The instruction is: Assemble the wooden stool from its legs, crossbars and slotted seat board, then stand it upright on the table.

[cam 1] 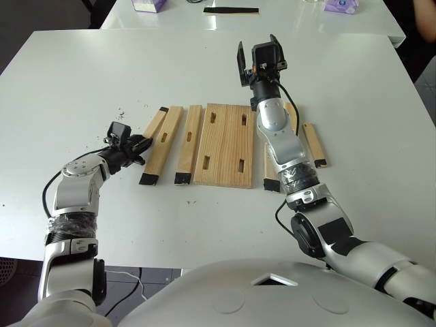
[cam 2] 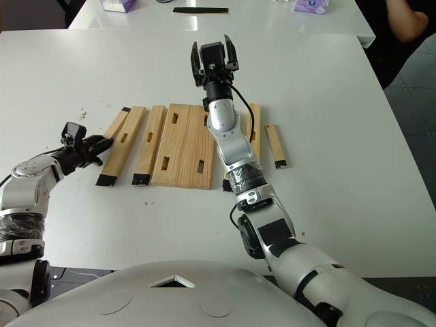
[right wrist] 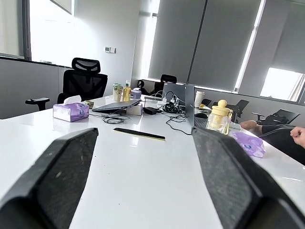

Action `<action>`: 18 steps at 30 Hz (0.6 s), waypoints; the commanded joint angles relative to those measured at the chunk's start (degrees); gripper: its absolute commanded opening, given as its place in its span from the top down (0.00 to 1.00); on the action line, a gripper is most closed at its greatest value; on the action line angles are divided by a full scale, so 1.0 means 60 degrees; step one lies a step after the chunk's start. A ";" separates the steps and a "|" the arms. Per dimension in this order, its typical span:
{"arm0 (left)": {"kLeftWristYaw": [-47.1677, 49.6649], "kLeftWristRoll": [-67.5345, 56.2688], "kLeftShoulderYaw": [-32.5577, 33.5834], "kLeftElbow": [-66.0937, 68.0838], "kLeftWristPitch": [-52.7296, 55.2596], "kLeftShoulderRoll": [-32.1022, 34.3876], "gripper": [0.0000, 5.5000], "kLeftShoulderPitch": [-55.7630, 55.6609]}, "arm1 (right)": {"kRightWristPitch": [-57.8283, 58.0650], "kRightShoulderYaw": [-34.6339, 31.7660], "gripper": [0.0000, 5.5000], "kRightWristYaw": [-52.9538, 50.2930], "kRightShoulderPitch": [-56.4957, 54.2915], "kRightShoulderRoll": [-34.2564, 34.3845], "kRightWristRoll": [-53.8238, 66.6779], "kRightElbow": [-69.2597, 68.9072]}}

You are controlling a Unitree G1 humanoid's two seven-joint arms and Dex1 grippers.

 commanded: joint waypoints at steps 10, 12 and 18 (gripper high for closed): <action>0.2124 -0.3358 0.2805 -0.2138 0.1087 -0.1249 0.76 -0.3183 | 0.1412 -0.1492 0.34 0.3132 -0.0606 -0.0146 0.3732 -0.1554; 0.1700 -0.5074 0.2880 -0.3450 0.1016 -0.1935 0.76 -0.3767 | 0.2008 -0.1548 0.34 0.4570 -0.0915 -0.0572 0.4666 -0.2039; 0.0805 -0.7193 0.1936 -0.5166 0.1417 -0.2763 0.76 -0.3311 | 0.5347 -0.2930 0.34 0.7042 -0.2020 -0.1883 0.8163 -0.2489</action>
